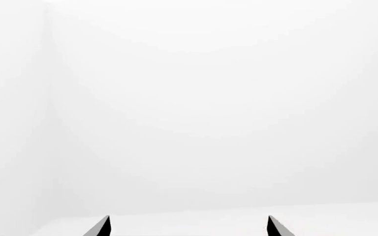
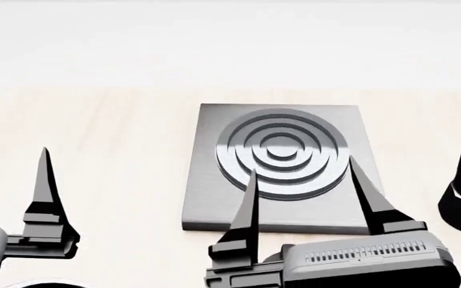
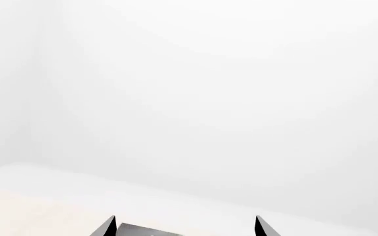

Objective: Turn on the stove.

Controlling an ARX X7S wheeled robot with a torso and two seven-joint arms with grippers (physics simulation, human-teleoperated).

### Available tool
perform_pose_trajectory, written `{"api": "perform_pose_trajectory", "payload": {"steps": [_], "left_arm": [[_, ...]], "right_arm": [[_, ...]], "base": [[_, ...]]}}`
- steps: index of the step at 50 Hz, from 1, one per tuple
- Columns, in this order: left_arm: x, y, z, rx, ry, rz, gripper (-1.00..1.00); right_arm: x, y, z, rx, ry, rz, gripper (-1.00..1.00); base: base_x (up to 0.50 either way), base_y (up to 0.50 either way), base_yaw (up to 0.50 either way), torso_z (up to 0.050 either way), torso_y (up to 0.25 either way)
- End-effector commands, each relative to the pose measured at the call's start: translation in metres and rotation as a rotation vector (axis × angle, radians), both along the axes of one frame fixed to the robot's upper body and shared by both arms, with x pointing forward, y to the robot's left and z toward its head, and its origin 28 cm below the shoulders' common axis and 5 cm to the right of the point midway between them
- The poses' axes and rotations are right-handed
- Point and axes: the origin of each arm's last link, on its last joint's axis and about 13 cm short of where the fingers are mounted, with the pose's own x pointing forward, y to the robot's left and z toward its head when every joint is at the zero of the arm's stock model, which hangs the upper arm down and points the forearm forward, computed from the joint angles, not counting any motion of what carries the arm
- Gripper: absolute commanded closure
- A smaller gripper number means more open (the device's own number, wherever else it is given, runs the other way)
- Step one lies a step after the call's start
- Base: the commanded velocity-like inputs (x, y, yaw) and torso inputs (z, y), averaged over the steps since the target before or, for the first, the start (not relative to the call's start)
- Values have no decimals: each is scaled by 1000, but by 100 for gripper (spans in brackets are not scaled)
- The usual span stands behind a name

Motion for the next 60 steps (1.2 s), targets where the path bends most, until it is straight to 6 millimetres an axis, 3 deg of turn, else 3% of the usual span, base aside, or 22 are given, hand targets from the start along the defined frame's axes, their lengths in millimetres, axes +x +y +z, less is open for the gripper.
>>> {"api": "perform_pose_trajectory", "payload": {"steps": [1, 60], "left_arm": [[0, 0, 0, -3, -1, 0, -100], [1, 2, 0, -8, 4, 7, -100]], "right_arm": [[2, 0, -7, 10, 52, 11, -100], [18, 1, -34, 47, 361, 1, -100]], "base": [[0, 0, 0, 0, 0], [0, 0, 0, 0, 0]]}}
